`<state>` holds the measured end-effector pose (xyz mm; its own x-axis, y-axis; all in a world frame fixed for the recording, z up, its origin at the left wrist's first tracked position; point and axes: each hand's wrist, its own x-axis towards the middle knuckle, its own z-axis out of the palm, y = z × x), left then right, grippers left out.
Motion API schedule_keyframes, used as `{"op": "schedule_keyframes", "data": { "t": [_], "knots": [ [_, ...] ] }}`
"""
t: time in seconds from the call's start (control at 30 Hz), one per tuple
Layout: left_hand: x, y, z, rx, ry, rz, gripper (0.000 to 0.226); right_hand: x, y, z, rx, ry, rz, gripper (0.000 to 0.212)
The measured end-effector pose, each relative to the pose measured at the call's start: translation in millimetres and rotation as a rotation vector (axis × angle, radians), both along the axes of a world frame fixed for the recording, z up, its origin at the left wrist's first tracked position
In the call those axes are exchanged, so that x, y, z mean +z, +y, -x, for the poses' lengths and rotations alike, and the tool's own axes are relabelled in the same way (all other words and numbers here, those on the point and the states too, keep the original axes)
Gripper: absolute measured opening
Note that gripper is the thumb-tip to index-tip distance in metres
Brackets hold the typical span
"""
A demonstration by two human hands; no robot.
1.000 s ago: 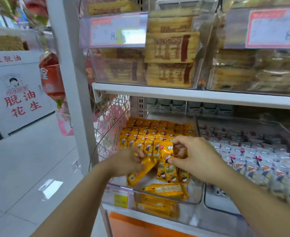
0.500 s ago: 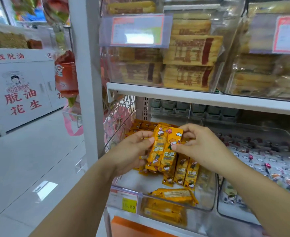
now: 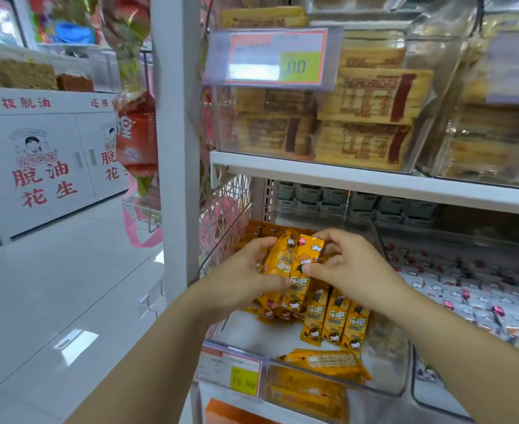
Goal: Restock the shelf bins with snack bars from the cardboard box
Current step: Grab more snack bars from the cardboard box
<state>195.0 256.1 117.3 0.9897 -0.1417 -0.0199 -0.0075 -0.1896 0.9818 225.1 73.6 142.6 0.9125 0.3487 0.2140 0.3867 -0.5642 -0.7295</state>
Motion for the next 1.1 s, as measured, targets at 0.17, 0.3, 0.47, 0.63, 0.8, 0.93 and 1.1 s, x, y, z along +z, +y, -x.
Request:
{"op": "schedule_keyframes", "data": {
  "t": [0.17, 0.3, 0.47, 0.63, 0.8, 0.93, 1.1],
  "knots": [
    [17.5, 6.0, 3.4, 0.133, -0.252, -0.427, 0.051, 5.0, -5.2, -2.0, 0.024, 0.015, 0.075, 0.038],
    [24.3, 11.5, 1.5, 0.228, -0.307, -0.570, 0.050, 9.6, -1.2, -4.4, 0.087, 0.034, 0.157, 0.032],
    [17.5, 7.3, -10.1, 0.182, -0.217, -0.824, 0.049, -2.8, 8.3, -13.5, 0.034, 0.014, 0.251, 0.032],
    [-5.6, -12.2, -33.9, 0.084, -0.144, -0.884, 0.054, -19.1, 11.4, -17.6, -0.104, -0.116, 0.505, 0.046],
    [-25.5, -16.4, -38.9, 0.089, -0.115, -0.797, 0.047, -21.6, 14.6, -16.3, -0.109, -0.195, 0.692, 0.049],
    [-21.5, -5.0, -27.8, 0.046, -0.118, -0.755, 0.063, -10.5, 11.5, -5.5, 0.018, -0.196, 0.478, 0.035],
    [-17.2, 12.5, -8.2, -0.003, -0.098, -0.694, 0.062, -5.1, 5.9, 18.0, 0.546, 0.107, 0.711, 0.038]
  ]
}}
